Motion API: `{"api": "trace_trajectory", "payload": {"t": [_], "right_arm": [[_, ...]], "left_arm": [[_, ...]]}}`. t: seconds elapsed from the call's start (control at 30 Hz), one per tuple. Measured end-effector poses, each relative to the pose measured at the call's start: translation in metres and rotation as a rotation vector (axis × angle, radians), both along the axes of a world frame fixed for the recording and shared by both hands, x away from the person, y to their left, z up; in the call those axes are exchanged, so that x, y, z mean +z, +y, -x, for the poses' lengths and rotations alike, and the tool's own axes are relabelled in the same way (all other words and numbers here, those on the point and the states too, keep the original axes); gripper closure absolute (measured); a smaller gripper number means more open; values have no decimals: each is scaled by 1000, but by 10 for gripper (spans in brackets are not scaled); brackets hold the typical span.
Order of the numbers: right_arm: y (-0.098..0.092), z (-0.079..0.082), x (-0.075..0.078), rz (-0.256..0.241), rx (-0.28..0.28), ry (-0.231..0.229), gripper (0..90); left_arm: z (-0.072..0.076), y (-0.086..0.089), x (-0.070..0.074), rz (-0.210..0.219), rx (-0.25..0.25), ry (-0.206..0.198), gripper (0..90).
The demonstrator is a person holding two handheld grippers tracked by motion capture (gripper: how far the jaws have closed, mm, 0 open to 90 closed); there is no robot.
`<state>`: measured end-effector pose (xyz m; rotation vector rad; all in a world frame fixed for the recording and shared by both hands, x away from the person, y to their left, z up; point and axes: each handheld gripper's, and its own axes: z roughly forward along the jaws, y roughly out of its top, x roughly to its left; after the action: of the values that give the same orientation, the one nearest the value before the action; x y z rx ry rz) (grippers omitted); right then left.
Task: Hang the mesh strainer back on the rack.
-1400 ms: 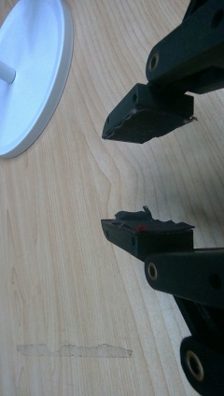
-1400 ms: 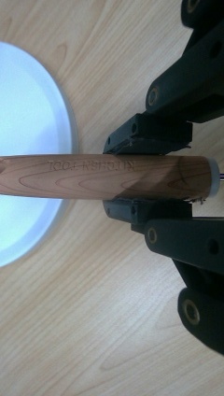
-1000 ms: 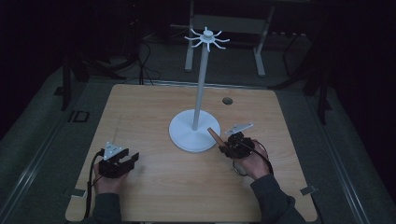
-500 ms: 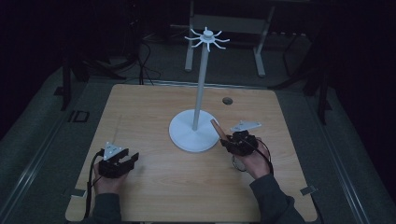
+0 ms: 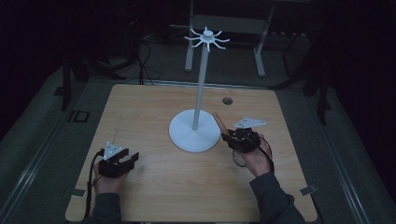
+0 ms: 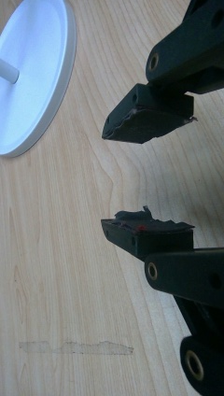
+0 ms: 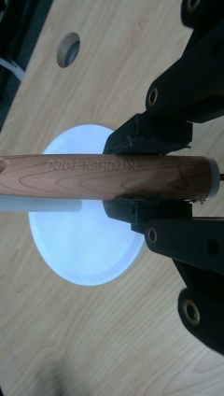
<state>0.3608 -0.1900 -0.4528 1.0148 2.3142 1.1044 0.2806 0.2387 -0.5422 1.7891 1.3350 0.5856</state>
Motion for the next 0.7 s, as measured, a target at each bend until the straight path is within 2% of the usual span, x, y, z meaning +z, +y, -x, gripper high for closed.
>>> {"api": "trace_trajectory", "payload": {"t": [0.7], "right_arm": [[4,-2,27,-52,-9,-71,694]], "left_arm": [[0,0,0,0,0,-1,507]]}}
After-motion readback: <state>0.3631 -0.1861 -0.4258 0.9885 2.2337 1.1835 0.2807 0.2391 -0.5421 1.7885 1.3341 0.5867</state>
